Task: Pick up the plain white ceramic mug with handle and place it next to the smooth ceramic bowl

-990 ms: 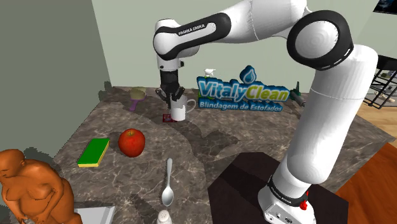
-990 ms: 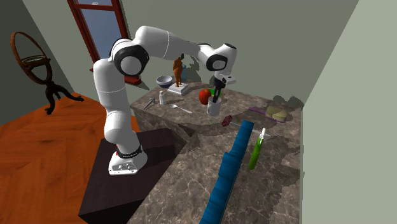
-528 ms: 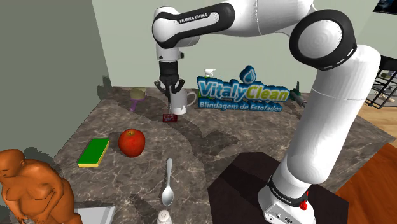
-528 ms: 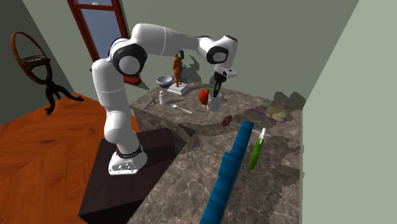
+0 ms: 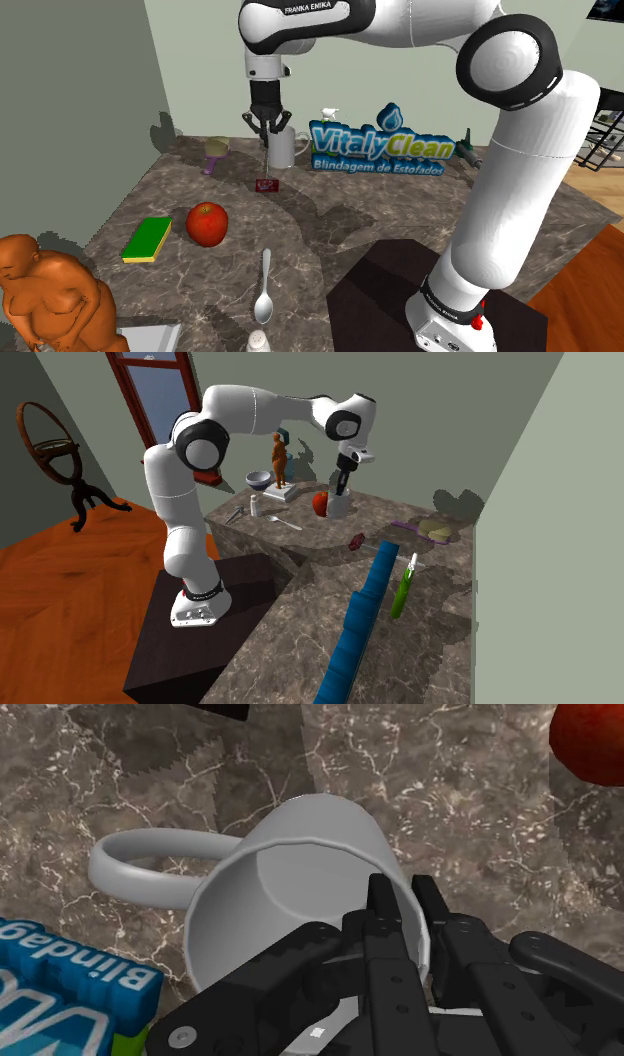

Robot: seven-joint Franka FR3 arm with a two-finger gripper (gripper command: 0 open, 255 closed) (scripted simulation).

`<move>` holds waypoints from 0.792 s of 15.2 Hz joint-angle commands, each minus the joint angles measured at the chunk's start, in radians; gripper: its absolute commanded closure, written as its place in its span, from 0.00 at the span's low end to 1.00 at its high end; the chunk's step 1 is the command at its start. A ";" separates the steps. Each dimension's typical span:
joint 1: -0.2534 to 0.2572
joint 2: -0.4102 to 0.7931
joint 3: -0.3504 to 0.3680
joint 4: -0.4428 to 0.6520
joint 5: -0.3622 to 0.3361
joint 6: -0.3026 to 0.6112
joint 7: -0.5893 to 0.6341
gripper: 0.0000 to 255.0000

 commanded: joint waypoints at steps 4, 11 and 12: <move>0.038 -0.089 0.035 -0.103 0.022 0.021 0.068 1.00; 0.107 -0.213 0.106 -0.248 0.070 0.058 0.193 1.00; 0.117 -0.228 0.117 -0.264 0.077 0.062 0.212 1.00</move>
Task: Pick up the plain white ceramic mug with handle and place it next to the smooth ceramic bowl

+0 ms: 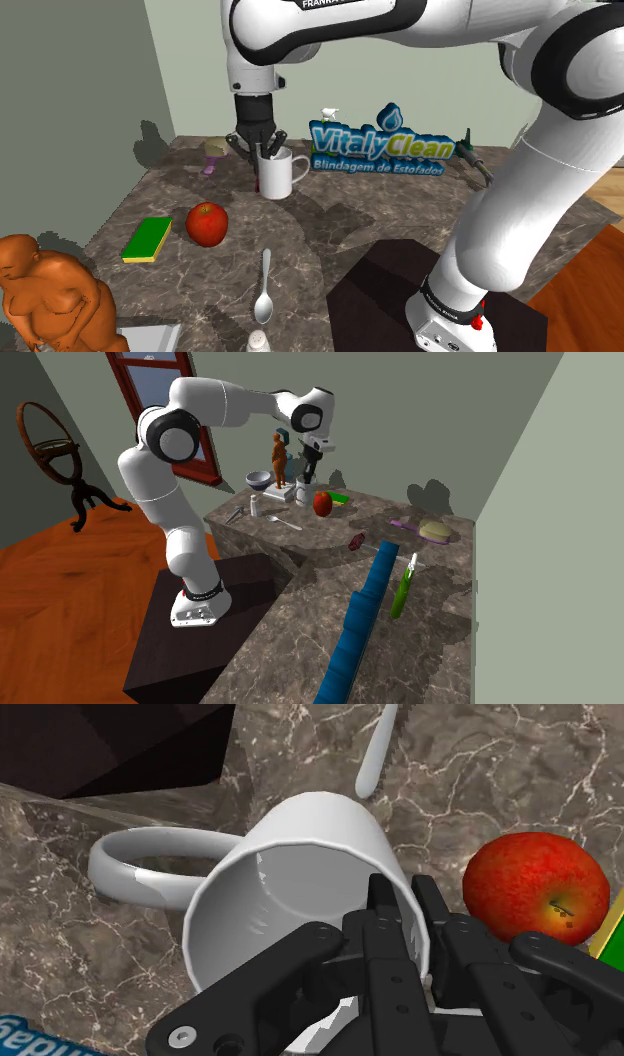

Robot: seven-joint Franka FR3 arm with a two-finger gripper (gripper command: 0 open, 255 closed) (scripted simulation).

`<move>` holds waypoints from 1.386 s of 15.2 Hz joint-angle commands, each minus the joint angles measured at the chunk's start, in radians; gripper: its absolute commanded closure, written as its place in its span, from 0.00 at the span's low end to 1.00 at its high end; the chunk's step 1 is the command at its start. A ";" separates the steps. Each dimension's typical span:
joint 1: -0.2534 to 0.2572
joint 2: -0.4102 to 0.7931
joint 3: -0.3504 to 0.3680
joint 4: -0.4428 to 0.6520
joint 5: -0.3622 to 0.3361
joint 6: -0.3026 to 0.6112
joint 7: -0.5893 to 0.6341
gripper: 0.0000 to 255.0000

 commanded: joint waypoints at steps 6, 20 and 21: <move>0.071 -0.090 0.081 -0.095 0.054 0.028 0.134 1.00; 0.213 -0.110 0.288 -0.103 0.132 0.080 0.456 1.00; 0.222 -0.103 0.305 -0.095 0.133 0.085 0.482 1.00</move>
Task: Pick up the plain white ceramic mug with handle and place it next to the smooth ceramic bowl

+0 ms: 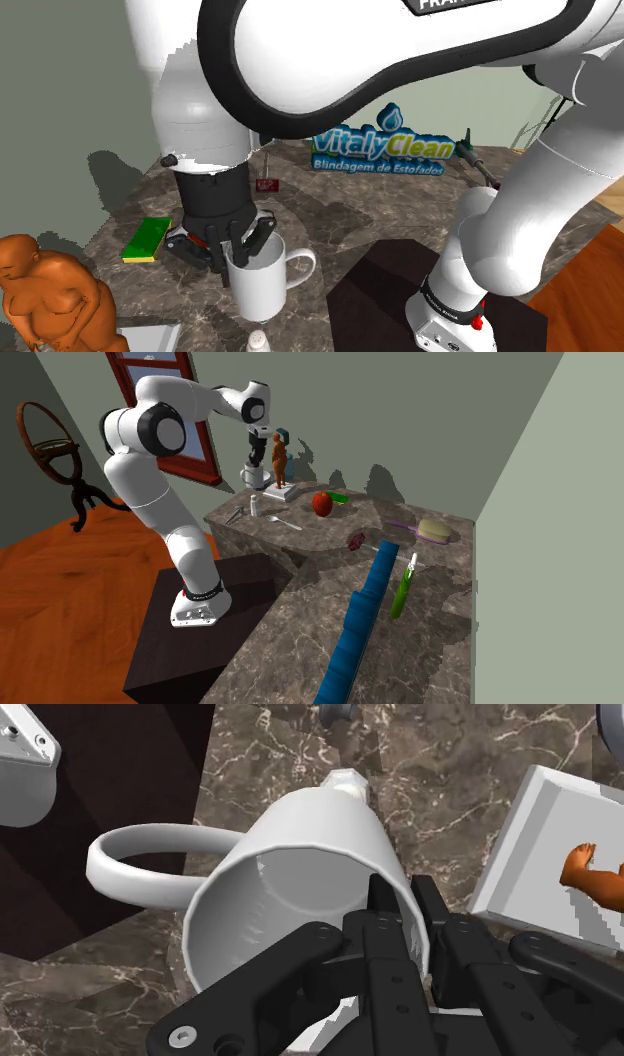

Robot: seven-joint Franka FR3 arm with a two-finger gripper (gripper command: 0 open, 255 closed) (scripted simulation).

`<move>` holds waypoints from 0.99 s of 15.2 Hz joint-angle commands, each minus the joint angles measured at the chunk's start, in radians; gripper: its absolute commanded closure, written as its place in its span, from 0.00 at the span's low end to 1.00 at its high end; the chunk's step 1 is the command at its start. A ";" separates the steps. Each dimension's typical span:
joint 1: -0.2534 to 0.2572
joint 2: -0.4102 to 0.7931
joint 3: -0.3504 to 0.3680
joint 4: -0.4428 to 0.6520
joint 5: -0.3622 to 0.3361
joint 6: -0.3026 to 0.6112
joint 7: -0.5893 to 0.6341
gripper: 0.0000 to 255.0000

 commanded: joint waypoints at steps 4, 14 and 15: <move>0.048 0.048 0.085 0.047 -0.005 0.025 0.137 1.00; 0.179 0.285 0.260 0.251 -0.153 0.065 0.483 1.00; 0.181 0.286 0.257 0.238 -0.153 0.078 0.482 1.00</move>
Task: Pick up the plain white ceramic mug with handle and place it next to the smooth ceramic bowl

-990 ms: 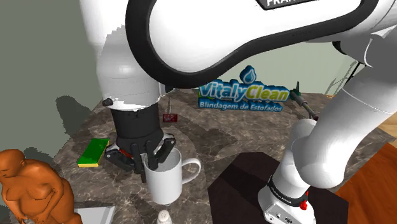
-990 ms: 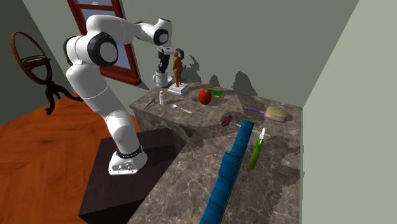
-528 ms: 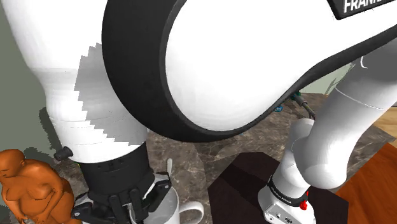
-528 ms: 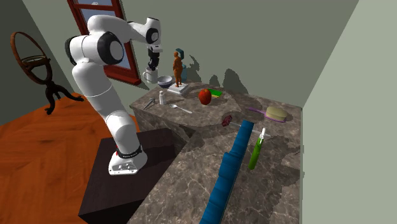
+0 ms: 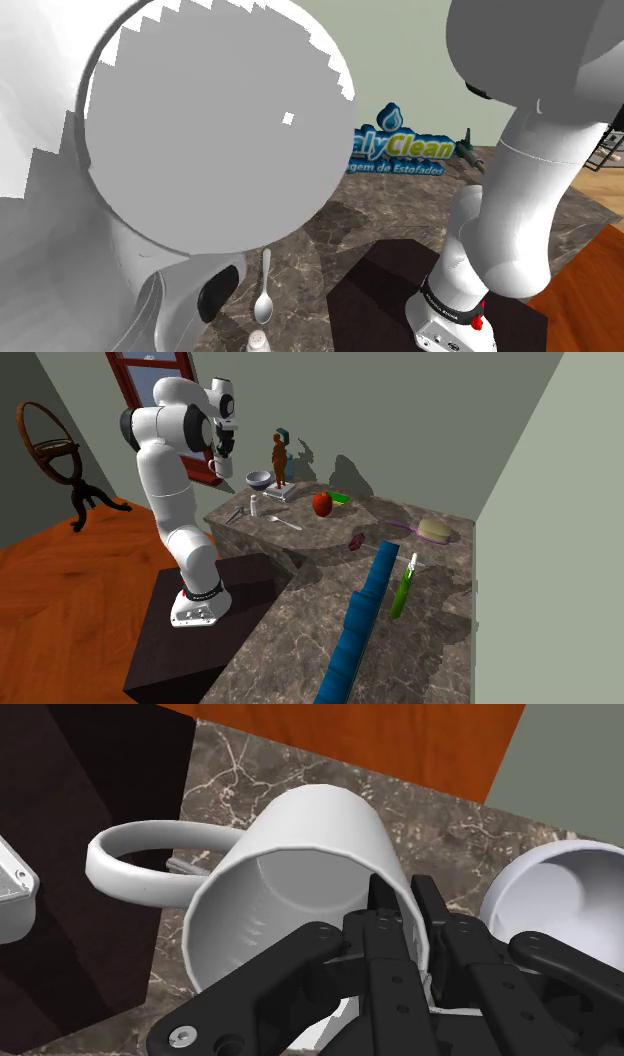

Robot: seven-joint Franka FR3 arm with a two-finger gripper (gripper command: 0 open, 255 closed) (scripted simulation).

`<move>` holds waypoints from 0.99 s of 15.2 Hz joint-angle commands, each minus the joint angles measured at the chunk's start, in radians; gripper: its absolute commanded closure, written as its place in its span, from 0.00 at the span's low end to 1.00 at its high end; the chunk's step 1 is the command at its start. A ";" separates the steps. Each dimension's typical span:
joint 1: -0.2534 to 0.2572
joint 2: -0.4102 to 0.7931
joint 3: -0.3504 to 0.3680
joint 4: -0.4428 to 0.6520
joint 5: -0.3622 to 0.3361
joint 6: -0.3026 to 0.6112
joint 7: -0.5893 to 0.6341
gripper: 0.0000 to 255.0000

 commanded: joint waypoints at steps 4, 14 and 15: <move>0.016 0.033 0.008 -0.034 -0.022 0.062 0.026 1.00; 0.024 0.070 0.007 -0.135 -0.046 0.191 0.027 1.00; 0.026 0.076 0.006 -0.144 -0.049 0.204 0.028 1.00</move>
